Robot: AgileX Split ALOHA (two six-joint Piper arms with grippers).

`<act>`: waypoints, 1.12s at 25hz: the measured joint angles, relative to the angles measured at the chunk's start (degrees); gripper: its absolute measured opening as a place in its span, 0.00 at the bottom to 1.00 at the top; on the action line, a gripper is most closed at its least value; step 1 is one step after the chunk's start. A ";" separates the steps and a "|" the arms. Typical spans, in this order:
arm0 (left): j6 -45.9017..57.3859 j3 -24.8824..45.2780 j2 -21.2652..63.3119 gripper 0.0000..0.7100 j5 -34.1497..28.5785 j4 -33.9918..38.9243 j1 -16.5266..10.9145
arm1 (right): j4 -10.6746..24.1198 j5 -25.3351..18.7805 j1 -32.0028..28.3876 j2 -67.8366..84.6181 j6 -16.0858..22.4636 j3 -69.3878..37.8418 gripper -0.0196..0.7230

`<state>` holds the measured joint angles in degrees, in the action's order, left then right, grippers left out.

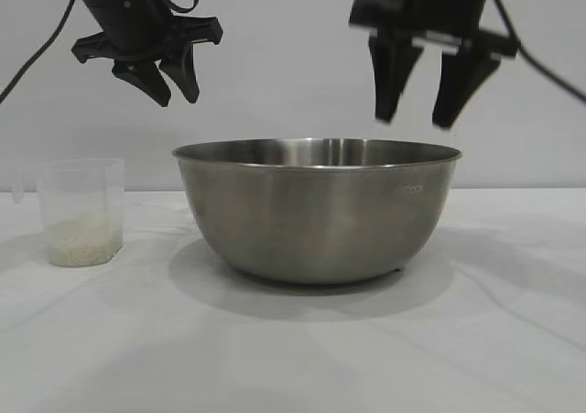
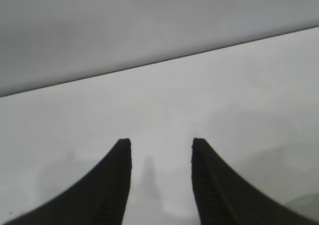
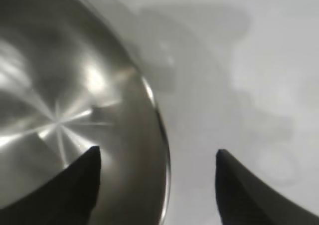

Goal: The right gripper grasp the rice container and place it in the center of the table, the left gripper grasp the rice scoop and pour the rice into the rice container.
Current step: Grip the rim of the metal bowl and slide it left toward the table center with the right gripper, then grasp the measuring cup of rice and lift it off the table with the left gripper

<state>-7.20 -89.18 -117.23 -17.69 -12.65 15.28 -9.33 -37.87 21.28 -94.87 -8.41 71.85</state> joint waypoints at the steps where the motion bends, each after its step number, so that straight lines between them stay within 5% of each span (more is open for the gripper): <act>1: 0.00 0.00 0.22 0.35 0.00 0.15 0.00 | 0.48 4.96 0.00 3.13 0.00 -5.41 0.64; 4: 0.00 0.00 0.66 0.35 -0.22 0.15 0.00 | 2.61 18.01 0.00 14.85 0.00 -22.24 0.57; 10: 0.00 0.00 0.66 0.35 -0.33 0.15 0.00 | 3.34 20.00 0.00 38.01 0.00 -37.41 0.57; 14: 0.00 0.00 0.66 0.35 -0.96 0.15 0.00 | 3.34 14.10 0.00 51.79 0.61 -41.00 0.57; 23: 0.00 0.00 0.66 0.35 -1.28 0.15 0.00 | 9.13 -11.35 0.00 70.38 11.79 -41.80 0.57; 28: -0.02 0.00 1.25 0.35 -1.65 0.60 0.00 | 9.98 -21.48 0.00 75.24 13.08 -41.93 0.57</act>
<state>-7.22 -89.18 -115.98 -19.35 -12.05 15.28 0.65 -59.35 21.28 -19.63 4.67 29.92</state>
